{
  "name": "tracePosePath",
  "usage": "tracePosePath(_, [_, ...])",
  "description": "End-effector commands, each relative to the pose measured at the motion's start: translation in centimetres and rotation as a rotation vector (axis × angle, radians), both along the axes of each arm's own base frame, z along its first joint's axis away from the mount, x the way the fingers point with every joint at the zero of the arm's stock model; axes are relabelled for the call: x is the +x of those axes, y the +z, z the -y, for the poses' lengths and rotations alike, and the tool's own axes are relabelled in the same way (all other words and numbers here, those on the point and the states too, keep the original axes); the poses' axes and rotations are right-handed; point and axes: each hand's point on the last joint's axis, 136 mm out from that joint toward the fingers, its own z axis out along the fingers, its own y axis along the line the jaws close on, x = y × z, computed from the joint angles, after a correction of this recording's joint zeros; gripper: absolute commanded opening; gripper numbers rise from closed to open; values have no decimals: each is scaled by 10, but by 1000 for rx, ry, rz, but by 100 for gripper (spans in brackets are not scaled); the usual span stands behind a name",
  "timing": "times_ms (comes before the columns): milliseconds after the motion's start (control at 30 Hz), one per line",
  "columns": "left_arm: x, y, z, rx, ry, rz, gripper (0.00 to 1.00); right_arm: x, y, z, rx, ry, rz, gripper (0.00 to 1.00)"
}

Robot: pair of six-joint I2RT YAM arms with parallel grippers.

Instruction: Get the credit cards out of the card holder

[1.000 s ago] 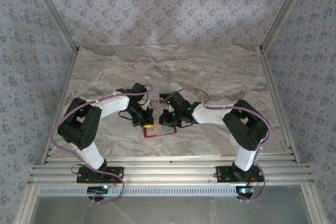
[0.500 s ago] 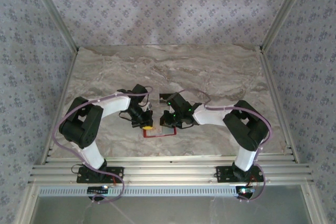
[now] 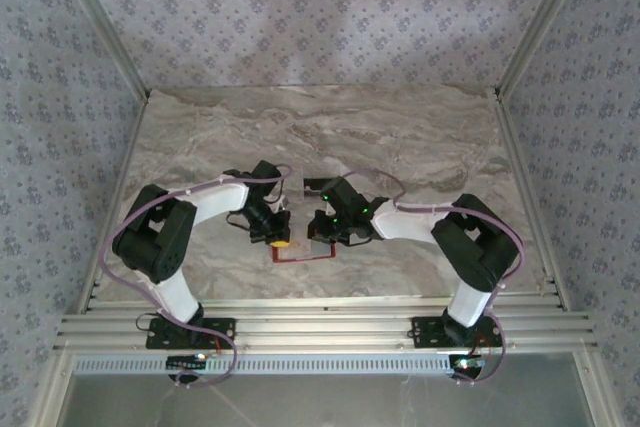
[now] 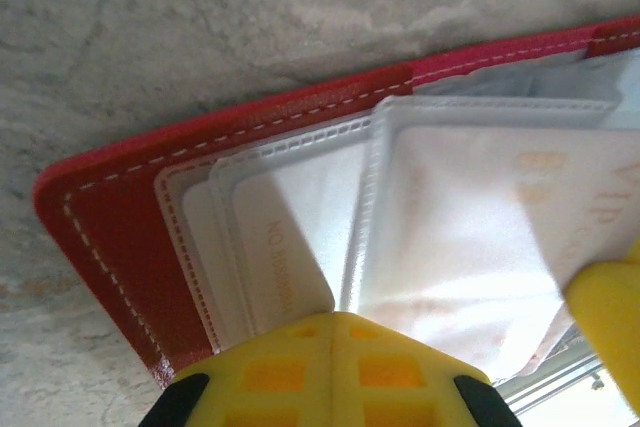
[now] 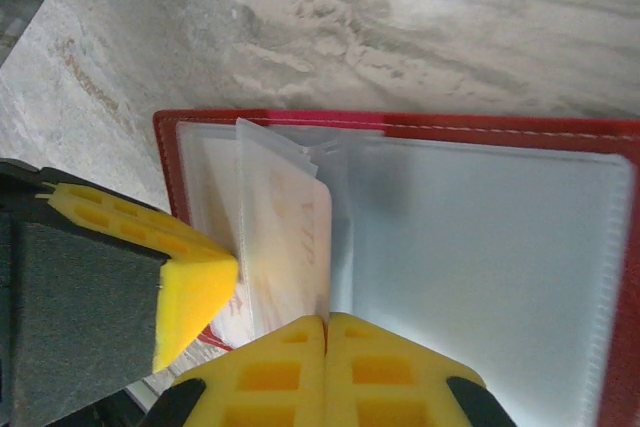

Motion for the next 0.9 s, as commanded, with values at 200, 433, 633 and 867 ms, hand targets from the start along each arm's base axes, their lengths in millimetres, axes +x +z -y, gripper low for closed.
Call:
tracePosePath(200, [-8,-13,-25,135,-6,-31,2,0,-8,18,-58,-50,-16,3])
tracePosePath(433, [1,13,-3,16,17,14,7,-3,-14,0,-7,-17,-46,4])
tracePosePath(633, [1,20,3,10,7,35,8,-3,-16,0,-7,-18,-50,4])
tracePosePath(867, [-1,11,5,13,1,27,10,-4,-15,1,-9,-17,-48,4])
